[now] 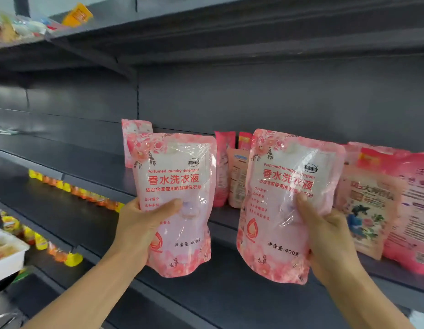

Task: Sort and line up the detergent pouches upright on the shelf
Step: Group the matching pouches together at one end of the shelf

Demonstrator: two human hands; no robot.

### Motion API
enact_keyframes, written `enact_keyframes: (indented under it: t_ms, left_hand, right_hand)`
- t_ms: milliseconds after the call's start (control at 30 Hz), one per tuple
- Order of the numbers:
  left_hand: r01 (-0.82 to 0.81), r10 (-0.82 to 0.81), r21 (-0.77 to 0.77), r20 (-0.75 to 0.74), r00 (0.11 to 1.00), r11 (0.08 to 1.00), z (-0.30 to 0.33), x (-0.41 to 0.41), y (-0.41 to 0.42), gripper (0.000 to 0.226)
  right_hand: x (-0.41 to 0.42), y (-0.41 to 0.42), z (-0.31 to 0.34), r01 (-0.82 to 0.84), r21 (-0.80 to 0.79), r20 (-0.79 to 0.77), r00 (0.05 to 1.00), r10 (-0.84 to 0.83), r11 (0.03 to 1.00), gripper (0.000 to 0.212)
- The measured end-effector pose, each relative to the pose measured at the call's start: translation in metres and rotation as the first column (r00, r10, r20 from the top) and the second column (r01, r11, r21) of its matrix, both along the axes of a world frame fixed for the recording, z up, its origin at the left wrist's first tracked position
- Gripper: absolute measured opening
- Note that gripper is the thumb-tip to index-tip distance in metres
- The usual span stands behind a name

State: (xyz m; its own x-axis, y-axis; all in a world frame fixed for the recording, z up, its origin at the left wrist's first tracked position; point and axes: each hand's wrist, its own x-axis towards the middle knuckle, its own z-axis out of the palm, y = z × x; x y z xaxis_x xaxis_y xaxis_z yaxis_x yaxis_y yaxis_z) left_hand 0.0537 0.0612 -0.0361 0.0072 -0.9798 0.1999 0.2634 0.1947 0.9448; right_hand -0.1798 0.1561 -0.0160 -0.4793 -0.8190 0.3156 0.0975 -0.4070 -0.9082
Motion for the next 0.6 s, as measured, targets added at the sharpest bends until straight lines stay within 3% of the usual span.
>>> enact_keyframes:
  t_ms: [200, 600]
  left_hand:
    - [-0.054, 0.054, -0.001, 0.036, 0.998, 0.999, 0.004, 0.109, -0.048, 0.035]
    - [-0.084, 0.085, -0.014, 0.03, 0.996, 0.996, 0.004, 0.234, -0.148, 0.061]
  right_hand:
    - [0.101, -0.063, -0.002, -0.01, 0.002, 0.036, 0.999, 0.01, 1.0, 0.017]
    - [0.216, -0.182, 0.006, -0.043, 0.024, 0.003, 0.999, 0.043, 0.999, 0.021]
